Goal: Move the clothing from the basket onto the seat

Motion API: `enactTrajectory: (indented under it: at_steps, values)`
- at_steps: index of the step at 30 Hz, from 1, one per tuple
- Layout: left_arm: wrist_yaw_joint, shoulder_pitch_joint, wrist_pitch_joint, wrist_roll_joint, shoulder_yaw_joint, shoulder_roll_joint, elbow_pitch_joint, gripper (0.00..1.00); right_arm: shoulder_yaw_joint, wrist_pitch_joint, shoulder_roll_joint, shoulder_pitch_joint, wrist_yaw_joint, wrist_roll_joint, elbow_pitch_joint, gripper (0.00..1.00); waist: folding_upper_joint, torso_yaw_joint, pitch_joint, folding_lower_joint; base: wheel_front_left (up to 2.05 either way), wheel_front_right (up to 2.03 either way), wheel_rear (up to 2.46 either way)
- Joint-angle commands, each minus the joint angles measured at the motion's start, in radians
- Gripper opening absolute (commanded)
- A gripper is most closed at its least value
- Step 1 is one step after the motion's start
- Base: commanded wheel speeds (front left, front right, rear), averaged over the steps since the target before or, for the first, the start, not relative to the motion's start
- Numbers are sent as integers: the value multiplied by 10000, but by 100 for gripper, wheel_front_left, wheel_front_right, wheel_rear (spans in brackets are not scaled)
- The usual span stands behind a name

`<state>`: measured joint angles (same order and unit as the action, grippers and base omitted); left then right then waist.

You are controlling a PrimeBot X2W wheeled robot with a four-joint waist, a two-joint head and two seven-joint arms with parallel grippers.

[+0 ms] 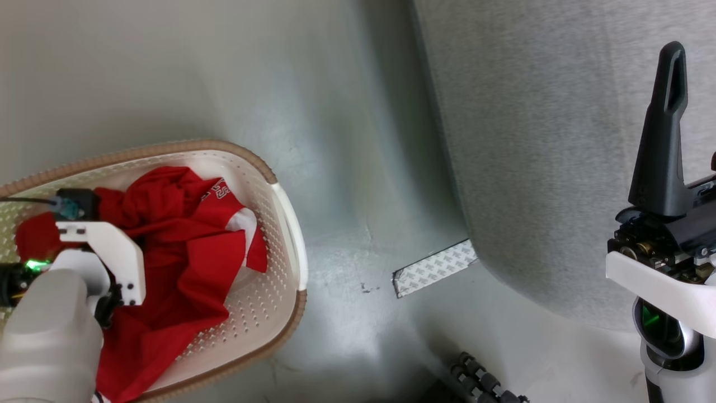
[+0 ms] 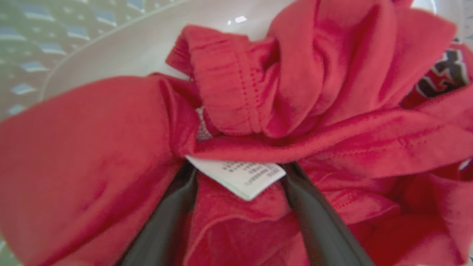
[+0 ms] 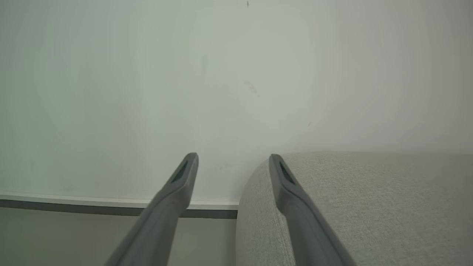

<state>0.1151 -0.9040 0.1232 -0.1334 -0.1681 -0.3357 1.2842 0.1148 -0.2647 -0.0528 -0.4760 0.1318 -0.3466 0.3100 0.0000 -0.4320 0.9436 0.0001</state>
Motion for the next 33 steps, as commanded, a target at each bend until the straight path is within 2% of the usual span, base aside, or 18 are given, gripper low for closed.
enactTrajectory:
  at_steps: [1, 2, 4, 16, 26, 33]
  values:
    - [43, -106, 67, 145, -83, -205, 40, 100, -26, 7, 34, -122, -21, 73, 47, 100, 0, 109, 112, -1, 1, 1, 1]
    - [56, -117, 66, 149, -155, -224, 42, 93, -35, 7, 35, -112, -21, 83, 51, 100, 0, 125, 133, -1, 0, 0, 0]
    - [81, -150, -14, 143, -251, -215, 50, 0, -50, 8, 35, -120, -21, 82, 35, 100, 0, 143, 156, -1, 0, 0, 0]
    - [155, -44, -716, -387, -670, 264, 40, 0, -10, 8, 36, -216, -21, 145, -276, 100, 0, 416, -618, -1, 0, 0, 0]
    - [158, 930, -1222, -1150, -1337, 1132, -4, 0, -118, 9, 32, 158, -21, 355, -777, 100, 0, 995, -2608, -1, 0, 0, 0]
    - [159, 1973, -1839, -1837, -2226, 1756, -413, 0, -208, 8, 21, 573, -21, 621, -1248, 100, 0, 1600, -4351, -1, 0, 0, 0]
